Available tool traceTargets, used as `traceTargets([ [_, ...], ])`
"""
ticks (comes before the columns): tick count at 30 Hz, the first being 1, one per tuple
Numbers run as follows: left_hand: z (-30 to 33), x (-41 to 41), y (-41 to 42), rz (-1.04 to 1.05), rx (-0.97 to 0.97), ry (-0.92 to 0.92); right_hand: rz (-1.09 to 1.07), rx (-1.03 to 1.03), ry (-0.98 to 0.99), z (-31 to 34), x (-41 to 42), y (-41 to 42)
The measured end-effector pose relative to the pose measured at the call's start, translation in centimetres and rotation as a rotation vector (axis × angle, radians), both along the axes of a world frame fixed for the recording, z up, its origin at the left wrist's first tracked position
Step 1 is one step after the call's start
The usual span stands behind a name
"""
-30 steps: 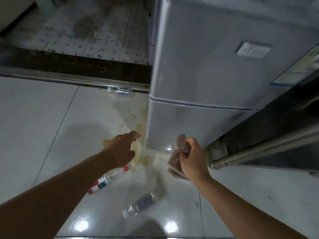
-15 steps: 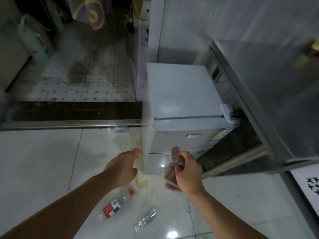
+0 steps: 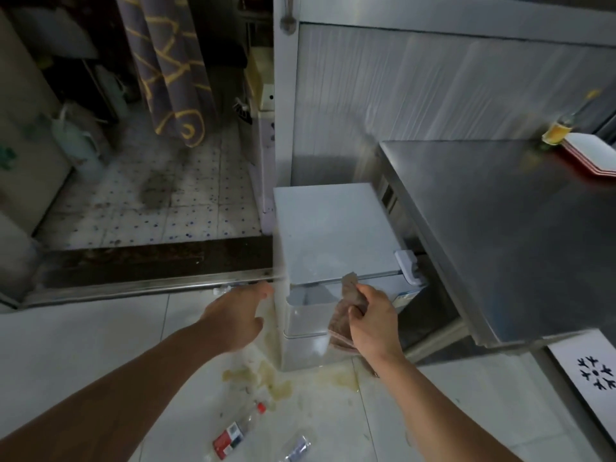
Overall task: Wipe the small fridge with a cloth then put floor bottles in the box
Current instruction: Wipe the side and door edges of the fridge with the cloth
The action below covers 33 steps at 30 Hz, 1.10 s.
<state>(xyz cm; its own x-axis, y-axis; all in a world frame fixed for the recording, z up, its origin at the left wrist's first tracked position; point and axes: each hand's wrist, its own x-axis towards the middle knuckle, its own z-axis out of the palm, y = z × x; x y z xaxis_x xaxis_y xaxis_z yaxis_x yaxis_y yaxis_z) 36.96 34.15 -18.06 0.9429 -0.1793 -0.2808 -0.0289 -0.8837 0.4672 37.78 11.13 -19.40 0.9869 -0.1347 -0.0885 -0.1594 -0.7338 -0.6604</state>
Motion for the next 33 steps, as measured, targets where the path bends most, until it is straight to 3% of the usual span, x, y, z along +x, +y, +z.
traceTargets([
  [9,1.7,6.4,3.5,-0.113,-0.068,-0.007,-0.152,-0.025,0.020,1.0,3.6,4.5],
  [22,0.6,17.9,16.9,-0.608,-0.035,0.053,-0.677,-0.061,-0.017,1.1,5.6,18.1],
  [33,-2.4,25.2,13.5,-0.877,-0.020,0.075,-0.926,-0.096,-0.088,-2.7,7.4,18.1],
])
